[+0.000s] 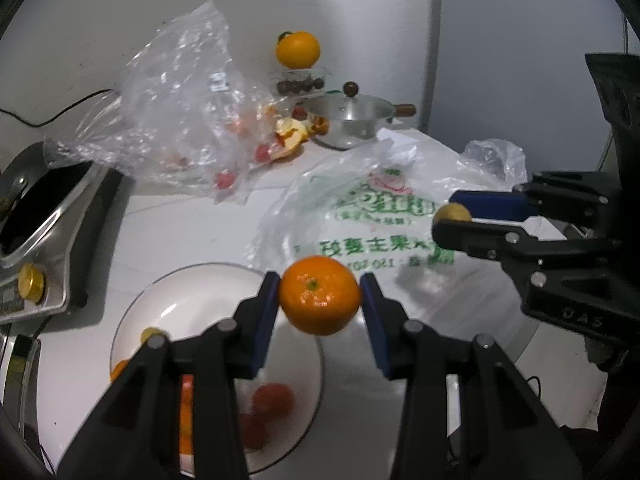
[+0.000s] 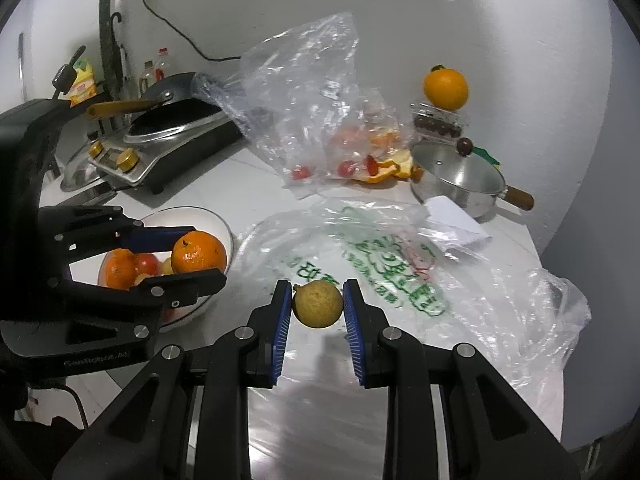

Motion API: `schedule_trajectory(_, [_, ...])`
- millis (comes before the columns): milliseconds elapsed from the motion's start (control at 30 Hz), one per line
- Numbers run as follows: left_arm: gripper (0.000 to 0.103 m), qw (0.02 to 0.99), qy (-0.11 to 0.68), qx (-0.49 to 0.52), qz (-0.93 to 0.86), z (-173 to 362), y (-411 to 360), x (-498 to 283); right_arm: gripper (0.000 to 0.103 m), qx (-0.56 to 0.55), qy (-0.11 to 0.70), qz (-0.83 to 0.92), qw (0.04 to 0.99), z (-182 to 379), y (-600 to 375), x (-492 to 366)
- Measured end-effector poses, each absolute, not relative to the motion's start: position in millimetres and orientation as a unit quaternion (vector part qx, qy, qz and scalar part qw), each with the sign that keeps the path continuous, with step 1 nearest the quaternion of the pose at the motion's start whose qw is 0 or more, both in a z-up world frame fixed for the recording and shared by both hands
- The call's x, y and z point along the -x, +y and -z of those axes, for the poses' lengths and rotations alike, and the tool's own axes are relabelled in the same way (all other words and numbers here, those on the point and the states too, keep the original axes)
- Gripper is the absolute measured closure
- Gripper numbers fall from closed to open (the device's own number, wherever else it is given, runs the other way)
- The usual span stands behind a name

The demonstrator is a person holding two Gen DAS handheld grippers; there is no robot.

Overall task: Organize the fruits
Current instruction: 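Carry the orange and yellow fruit over the white plate with both tools, then lower the orange into the plate and open the left tool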

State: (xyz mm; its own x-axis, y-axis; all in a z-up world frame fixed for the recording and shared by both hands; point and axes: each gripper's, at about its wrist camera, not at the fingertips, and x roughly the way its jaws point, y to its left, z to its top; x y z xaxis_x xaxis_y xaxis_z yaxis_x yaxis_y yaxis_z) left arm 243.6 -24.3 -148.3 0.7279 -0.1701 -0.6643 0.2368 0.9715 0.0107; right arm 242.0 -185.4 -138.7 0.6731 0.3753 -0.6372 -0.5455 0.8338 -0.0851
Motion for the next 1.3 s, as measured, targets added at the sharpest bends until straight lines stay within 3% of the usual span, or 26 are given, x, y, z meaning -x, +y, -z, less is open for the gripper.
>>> schedule_trajectory(567, [0.061,0.93,0.359,-0.026,0.075,164.8,44.0,-221.1,0.075,0.164,0.328,-0.279,0.888,154.1,-124.8,-227.4])
schedule_trajectory(1300, [0.061,0.927,0.374,0.006,0.026,183.7,107.8,-264.3,0.075,0.167,0.349,-0.329,0.862,179.4,-59.6,-264.1])
